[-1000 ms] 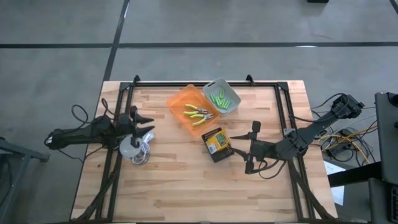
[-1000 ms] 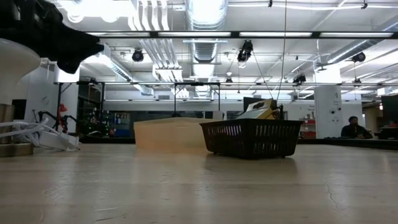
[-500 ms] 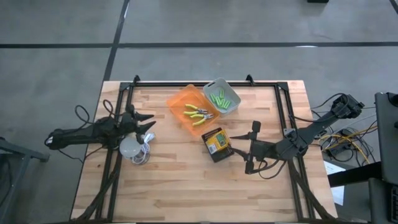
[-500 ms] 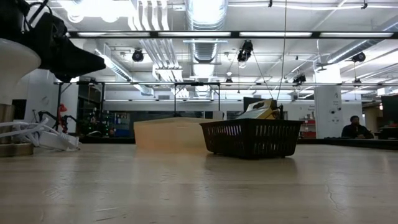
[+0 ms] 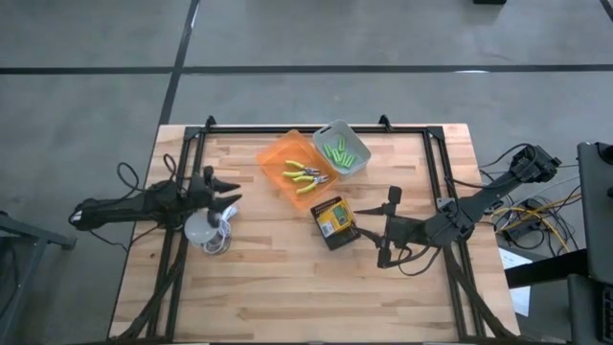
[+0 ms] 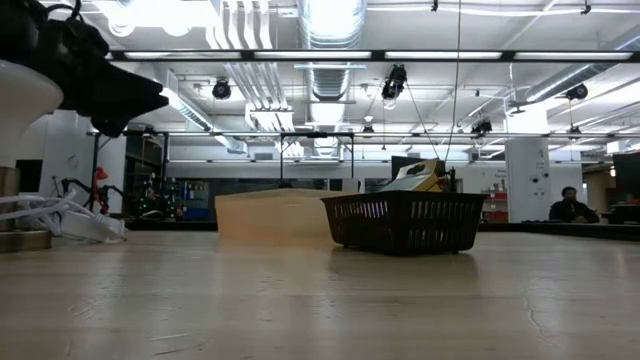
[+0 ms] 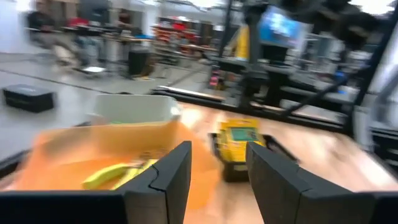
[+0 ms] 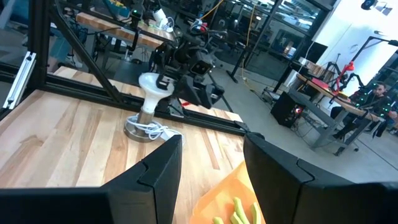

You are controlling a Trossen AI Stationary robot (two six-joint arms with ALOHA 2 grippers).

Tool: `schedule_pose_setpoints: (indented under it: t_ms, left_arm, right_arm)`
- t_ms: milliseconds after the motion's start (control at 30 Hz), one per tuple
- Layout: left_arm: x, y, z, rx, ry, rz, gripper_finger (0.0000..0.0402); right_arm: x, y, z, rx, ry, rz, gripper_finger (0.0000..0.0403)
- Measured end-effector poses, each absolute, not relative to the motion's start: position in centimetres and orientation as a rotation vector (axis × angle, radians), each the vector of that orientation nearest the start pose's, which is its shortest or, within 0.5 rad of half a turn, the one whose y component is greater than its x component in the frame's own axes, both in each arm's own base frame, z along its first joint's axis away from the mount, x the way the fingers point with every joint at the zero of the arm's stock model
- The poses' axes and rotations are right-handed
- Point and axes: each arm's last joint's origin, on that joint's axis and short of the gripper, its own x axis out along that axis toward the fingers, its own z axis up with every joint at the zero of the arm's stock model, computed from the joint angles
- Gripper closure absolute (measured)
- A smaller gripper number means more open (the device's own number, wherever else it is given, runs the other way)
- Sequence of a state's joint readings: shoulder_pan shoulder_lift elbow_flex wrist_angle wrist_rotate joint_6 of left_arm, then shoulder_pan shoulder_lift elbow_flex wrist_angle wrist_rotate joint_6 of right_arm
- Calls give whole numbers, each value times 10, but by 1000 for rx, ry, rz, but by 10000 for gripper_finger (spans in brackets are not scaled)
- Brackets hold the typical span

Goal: Pick & Place School Supplies
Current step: Return to Home Position

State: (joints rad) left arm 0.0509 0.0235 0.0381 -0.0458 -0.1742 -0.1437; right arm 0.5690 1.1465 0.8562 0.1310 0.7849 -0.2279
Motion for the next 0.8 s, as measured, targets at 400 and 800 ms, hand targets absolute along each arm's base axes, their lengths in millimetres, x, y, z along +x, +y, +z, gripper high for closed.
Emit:
schedule_pose_setpoints:
  t_ms: [400,800]
  left_arm:
    - [98,-1,167,-221,61,-146,243]
    - [98,13,170,-173,-23,319,243]
  right_arm:
    - [222,118,317,-327,149,-201,234]
    - [222,118,317,-327,149,-201,234]
